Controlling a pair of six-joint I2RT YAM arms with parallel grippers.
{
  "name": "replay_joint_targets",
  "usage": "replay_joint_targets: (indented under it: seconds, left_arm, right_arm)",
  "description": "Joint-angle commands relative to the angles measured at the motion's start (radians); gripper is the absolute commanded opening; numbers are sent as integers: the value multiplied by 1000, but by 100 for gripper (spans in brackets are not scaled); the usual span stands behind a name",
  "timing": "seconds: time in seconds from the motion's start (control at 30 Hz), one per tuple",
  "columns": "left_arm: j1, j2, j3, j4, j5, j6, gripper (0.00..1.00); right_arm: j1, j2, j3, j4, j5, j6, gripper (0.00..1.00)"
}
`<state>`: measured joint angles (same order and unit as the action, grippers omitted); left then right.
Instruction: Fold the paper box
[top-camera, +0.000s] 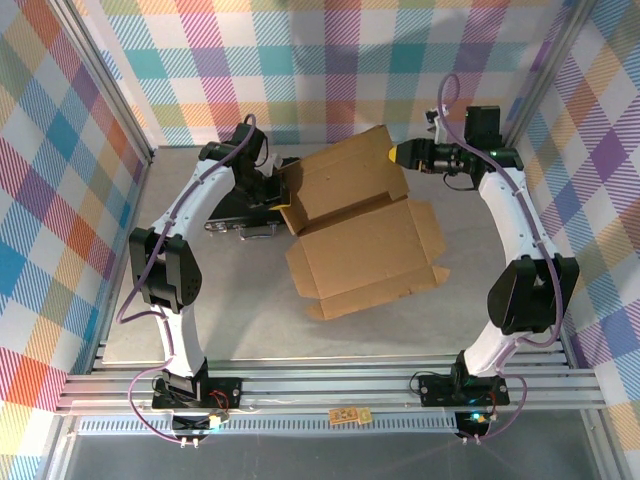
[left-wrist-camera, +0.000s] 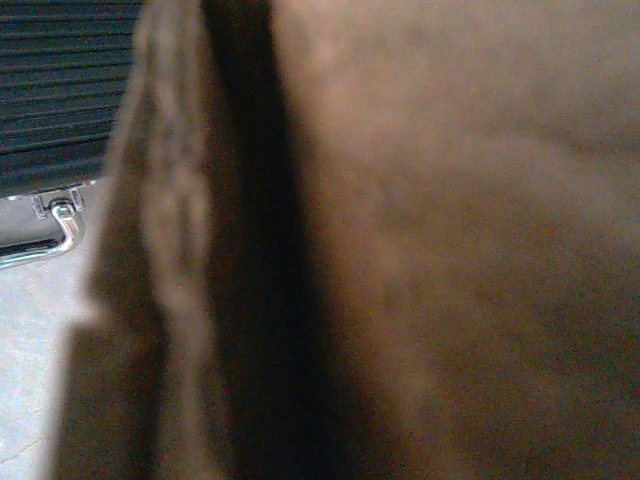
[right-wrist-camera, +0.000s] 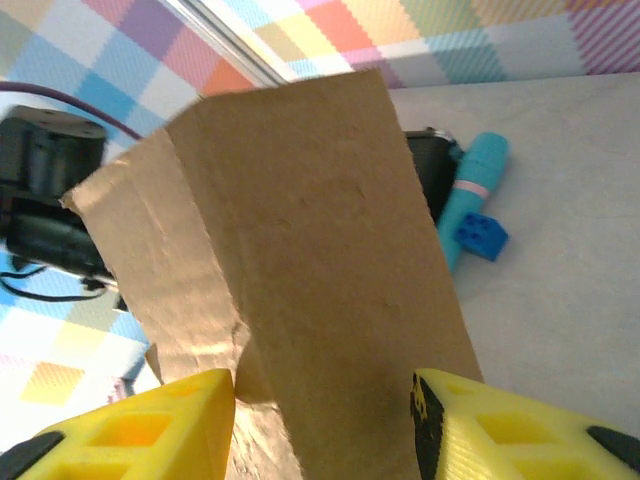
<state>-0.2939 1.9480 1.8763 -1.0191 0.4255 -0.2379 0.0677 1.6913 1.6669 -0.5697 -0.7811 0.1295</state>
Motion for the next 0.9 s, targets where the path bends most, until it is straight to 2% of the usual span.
replay_joint_targets:
  seconds: [0.0,0.23,0.53,0.67,0.87]
  left_arm:
    - [-7,-26,12,-12,32,9,0]
    - [-14,-27,21,-17,23,11,0]
    - [-25,-17,42,-35,8,19,0]
    - [-29,-11,52,-44,2,26,0]
    - [-30,-5,62,-47,-1,28,0]
  right_arm:
    - [37,-20,18,-87,116,-111,51]
    - [96,-21,38,-119,228,-161,54]
    - [194,45,109,-173,592,-218,54]
    - [220,70,126,-158,679,-218,48]
    - [258,128,196,-185,854,-218,32]
